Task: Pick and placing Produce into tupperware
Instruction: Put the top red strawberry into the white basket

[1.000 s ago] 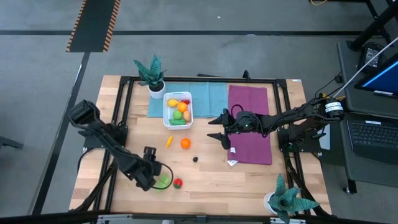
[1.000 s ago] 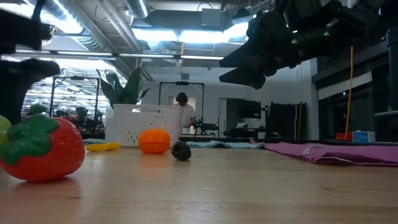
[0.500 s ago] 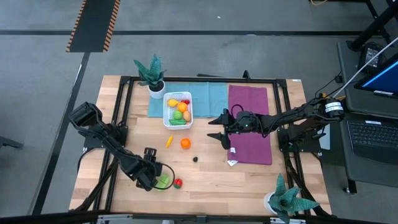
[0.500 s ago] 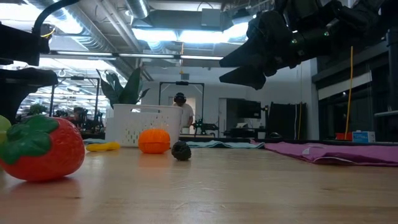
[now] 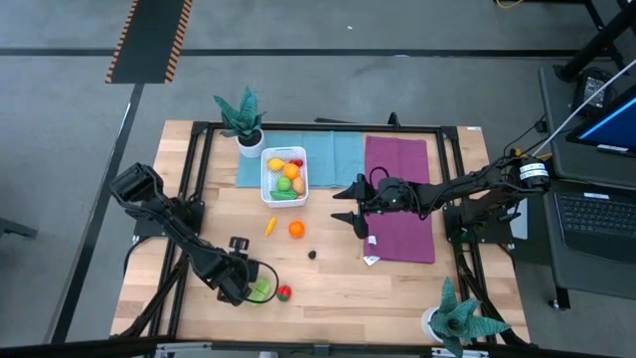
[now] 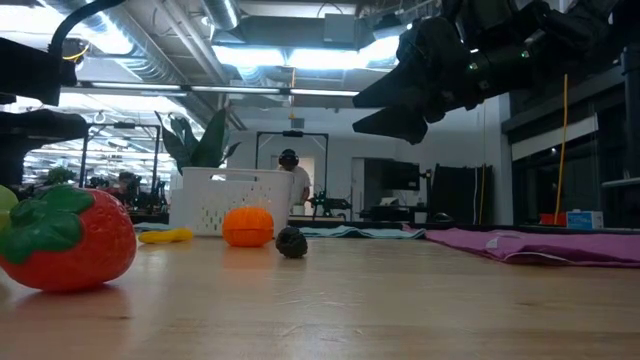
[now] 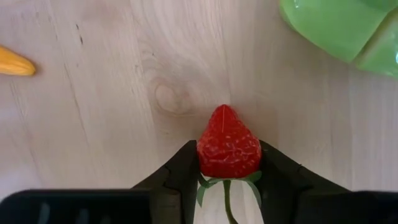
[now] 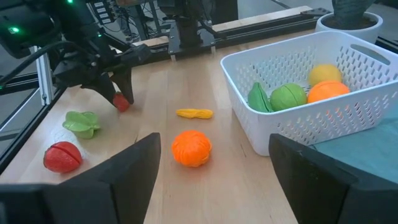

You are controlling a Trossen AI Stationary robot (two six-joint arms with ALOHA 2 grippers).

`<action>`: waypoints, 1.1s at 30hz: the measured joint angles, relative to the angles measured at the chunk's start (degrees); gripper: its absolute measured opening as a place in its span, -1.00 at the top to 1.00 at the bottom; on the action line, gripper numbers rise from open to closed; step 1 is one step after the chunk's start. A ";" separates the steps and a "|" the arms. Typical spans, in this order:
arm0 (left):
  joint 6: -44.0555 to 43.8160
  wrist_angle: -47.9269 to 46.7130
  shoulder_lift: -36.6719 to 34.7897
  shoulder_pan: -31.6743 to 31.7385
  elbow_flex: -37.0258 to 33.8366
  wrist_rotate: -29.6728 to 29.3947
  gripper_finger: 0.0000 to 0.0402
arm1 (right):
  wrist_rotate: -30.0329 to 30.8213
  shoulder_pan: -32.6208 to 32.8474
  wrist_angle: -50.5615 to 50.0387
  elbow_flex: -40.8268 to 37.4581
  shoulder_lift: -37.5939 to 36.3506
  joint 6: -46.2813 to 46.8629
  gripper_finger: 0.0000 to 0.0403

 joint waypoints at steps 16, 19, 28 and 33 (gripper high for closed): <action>-1.79 -1.85 -6.15 0.39 -0.31 -5.71 0.43 | -0.01 0.00 -0.01 0.00 0.01 -0.09 -0.49; -1.59 -4.23 -10.47 0.28 -0.31 -8.13 0.43 | -0.01 0.00 -0.01 0.00 0.01 -0.12 -0.49; 3.39 -0.61 -26.03 2.67 -4.22 -15.19 0.43 | 0.00 -0.02 -0.34 0.00 0.01 -0.22 -0.49; 7.55 10.86 -34.78 5.82 -13.23 -15.41 0.43 | -0.01 0.00 -0.47 0.00 0.01 -0.22 -0.49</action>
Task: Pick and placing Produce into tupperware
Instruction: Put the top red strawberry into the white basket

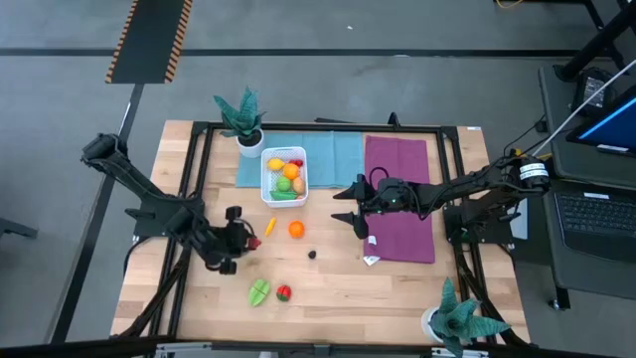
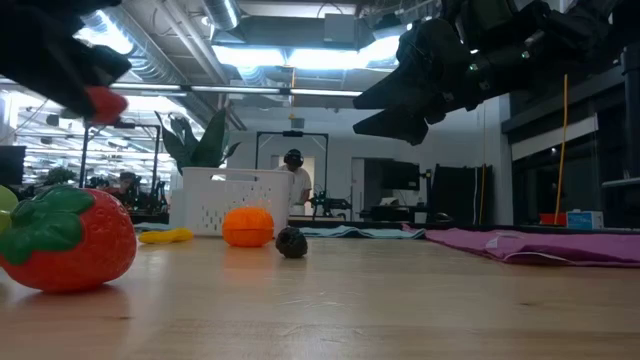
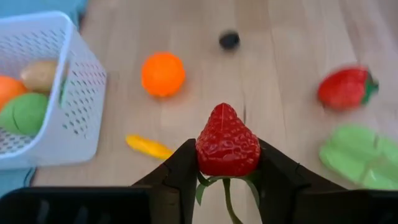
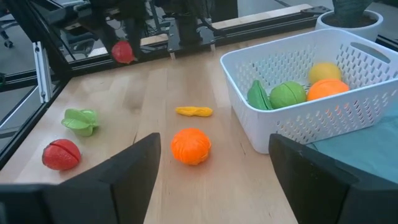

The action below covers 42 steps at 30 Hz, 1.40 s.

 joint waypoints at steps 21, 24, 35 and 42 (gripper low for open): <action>25.26 46.11 -20.70 9.66 -25.42 2.01 0.43 | 0.02 -0.02 0.02 0.00 -0.01 -3.04 -0.49; 24.93 47.94 -20.94 11.48 -26.30 -0.99 0.43 | 0.02 -0.02 0.02 0.00 0.00 -3.04 -0.49; 23.75 49.23 -20.66 18.78 -26.30 -9.56 0.43 | 0.02 -0.01 0.07 0.00 0.00 -2.86 -0.49; 23.45 49.44 -20.66 22.72 -26.30 -10.23 0.43 | 0.09 -0.01 0.07 0.00 -0.01 -3.05 -0.49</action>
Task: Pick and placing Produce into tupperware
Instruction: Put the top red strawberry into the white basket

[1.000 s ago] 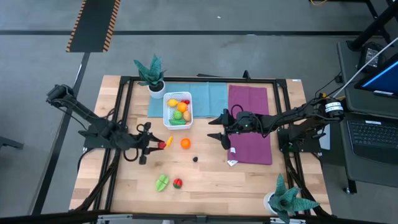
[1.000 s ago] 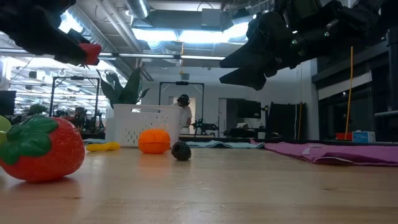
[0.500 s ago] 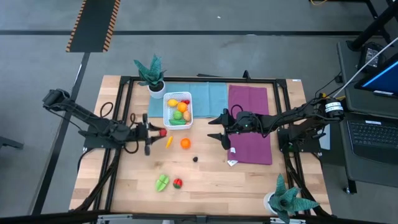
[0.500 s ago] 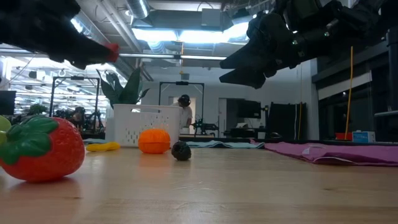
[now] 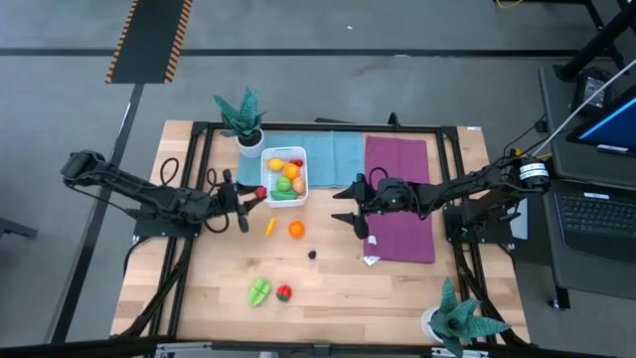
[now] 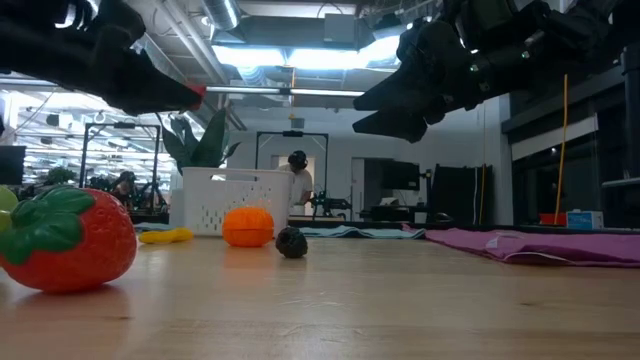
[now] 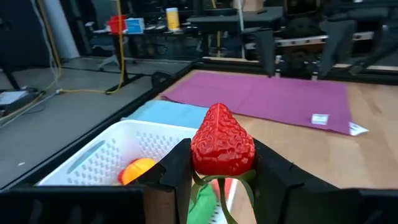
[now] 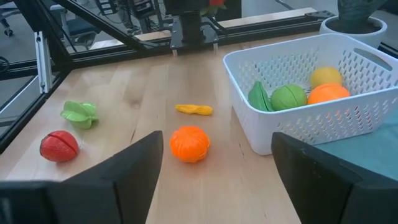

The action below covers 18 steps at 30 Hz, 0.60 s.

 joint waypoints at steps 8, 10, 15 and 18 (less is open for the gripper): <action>-1.55 0.16 0.53 5.26 0.00 6.79 0.42 | 0.20 -0.03 0.04 0.00 0.01 -0.10 -0.49; -2.21 0.03 1.23 7.10 0.00 7.66 0.43 | 1.43 -0.01 0.04 0.00 0.01 -0.05 -0.49; -2.62 1.39 3.55 12.32 0.00 9.85 0.43 | 3.41 -0.03 0.04 0.00 0.01 -0.10 -0.49; -2.58 4.34 5.20 15.43 0.00 14.19 0.43 | 3.43 -0.01 0.04 0.00 0.01 -0.12 -0.49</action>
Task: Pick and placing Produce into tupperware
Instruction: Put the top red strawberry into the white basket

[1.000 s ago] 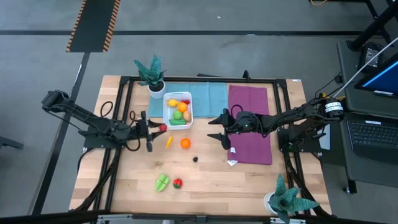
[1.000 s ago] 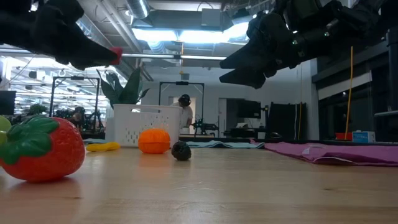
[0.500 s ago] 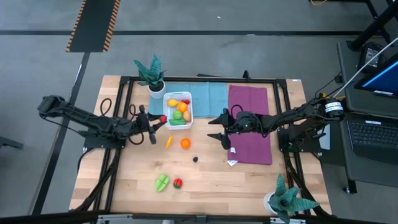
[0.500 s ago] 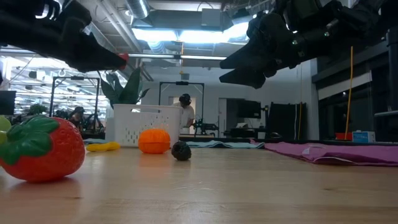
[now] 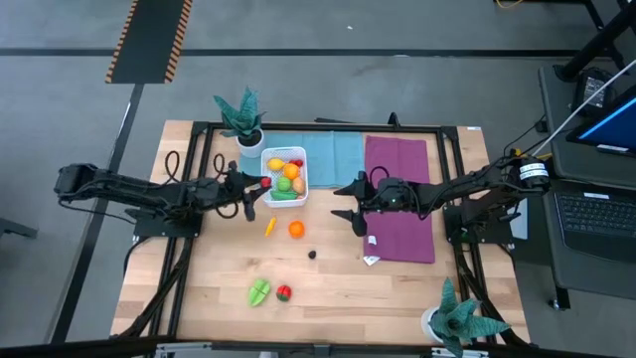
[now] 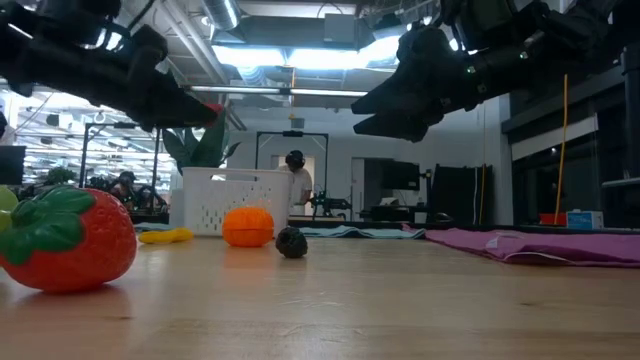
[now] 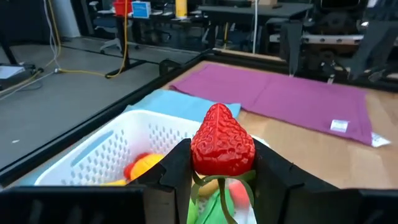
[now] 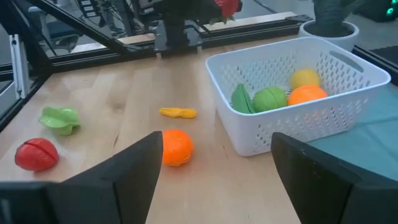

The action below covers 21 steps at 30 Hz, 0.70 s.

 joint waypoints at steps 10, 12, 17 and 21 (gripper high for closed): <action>0.02 6.69 5.98 9.06 0.02 10.41 0.43 | 0.02 0.00 0.00 0.00 0.00 0.11 -0.49; 0.01 6.94 7.02 10.14 0.48 11.63 0.43 | 0.04 0.00 0.00 0.00 0.00 0.11 -0.49; 2.61 6.93 9.93 11.70 4.03 14.43 0.43 | 0.11 0.00 0.00 0.00 -0.01 0.02 -0.49; 4.60 5.10 12.80 12.88 7.43 15.00 0.43 | 0.11 0.00 0.00 0.00 0.00 0.00 -0.49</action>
